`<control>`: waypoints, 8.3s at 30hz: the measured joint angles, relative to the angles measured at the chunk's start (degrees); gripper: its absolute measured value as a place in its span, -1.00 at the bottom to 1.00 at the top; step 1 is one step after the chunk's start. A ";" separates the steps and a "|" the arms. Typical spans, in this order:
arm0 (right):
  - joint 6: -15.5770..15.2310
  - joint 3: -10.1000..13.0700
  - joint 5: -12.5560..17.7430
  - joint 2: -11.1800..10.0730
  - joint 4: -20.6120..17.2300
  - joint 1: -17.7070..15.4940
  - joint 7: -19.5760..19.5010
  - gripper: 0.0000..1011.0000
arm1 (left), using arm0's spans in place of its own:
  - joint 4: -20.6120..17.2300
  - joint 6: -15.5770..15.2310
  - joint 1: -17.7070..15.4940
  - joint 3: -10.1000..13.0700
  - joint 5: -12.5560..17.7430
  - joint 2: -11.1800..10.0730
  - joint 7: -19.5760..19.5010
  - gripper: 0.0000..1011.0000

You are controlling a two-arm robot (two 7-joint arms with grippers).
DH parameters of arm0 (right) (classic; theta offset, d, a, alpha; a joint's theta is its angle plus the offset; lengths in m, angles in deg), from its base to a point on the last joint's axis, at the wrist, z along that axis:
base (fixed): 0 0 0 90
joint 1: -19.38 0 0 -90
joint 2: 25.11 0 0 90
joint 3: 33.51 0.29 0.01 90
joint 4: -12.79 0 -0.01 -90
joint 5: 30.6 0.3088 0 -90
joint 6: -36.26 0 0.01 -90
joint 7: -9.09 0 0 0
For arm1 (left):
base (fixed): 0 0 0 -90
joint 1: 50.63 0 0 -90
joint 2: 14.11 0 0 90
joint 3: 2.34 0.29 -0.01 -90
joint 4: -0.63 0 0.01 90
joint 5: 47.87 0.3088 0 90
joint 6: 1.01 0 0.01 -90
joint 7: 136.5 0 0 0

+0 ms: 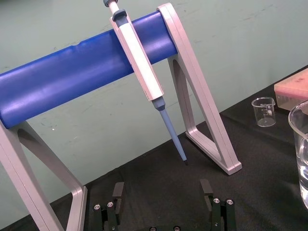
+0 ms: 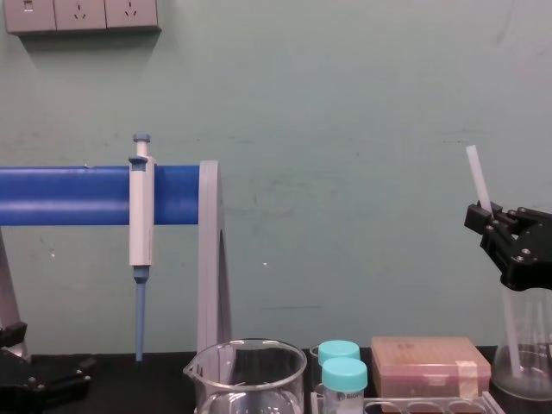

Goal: Pick up the stirring rod with one hand, then place it down.

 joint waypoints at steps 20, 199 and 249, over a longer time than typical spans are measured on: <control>0.00 0.00 -0.01 0.00 0.00 0.00 0.00 -0.86 | 0.00 0.00 0.00 0.00 0.00 0.00 0.00 0.98; -10.24 -4.21 5.46 1.15 6.66 2.20 10.89 0.85 | 0.00 0.00 0.00 0.00 0.00 0.00 0.00 0.98; -25.47 7.65 -0.58 4.84 -3.61 -5.80 -11.55 0.98 | 0.00 0.00 0.00 0.00 0.00 0.00 0.00 0.98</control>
